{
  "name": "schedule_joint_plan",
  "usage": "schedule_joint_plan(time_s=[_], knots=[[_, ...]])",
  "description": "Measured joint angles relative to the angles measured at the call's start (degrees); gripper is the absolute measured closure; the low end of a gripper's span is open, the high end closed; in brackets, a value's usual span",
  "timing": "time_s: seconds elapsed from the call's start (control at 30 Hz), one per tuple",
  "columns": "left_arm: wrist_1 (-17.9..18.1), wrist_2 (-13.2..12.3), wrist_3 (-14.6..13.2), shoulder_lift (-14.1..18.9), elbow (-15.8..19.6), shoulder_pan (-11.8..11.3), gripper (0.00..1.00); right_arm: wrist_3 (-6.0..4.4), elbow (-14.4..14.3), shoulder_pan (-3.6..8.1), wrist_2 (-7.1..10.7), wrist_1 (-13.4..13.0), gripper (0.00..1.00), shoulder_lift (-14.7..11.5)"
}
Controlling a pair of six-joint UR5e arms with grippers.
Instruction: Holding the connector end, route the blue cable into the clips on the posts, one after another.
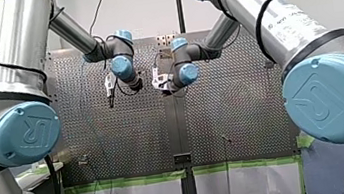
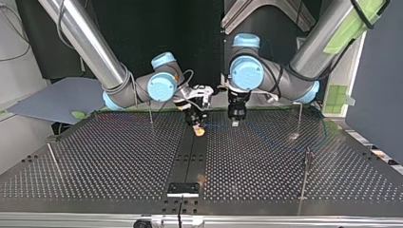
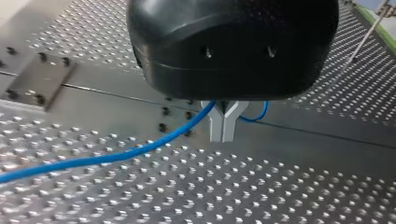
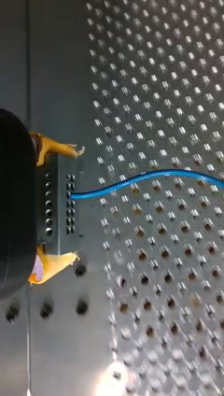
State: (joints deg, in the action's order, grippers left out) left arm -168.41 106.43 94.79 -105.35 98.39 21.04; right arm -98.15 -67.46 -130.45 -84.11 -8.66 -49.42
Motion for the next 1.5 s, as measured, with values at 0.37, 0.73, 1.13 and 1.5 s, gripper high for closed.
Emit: schedule_joint_plan(time_s=[0.37, 0.73, 1.13, 1.5], knots=[[5.3, 0.1, 1.4, -3.8, 2.1, 0.4, 1.00, 0.73, -5.0, 0.62, -0.82, -1.4, 1.00, 0.1], [6.7, 0.1, 1.2, -7.5, 2.9, 1.5, 1.00, 0.74, -11.2, 1.54, -1.62, -6.1, 1.00, 0.1], [11.1, 1.1, 0.6, -8.9, 5.9, 2.9, 1.00, 0.57, -18.3, 2.88, -1.93, -13.2, 1.00, 0.1], [13.7, 1.8, 0.6, -11.4, 5.9, 5.4, 1.00, 0.10, -23.9, 4.36, -1.90, -17.6, 1.00, 0.2]])
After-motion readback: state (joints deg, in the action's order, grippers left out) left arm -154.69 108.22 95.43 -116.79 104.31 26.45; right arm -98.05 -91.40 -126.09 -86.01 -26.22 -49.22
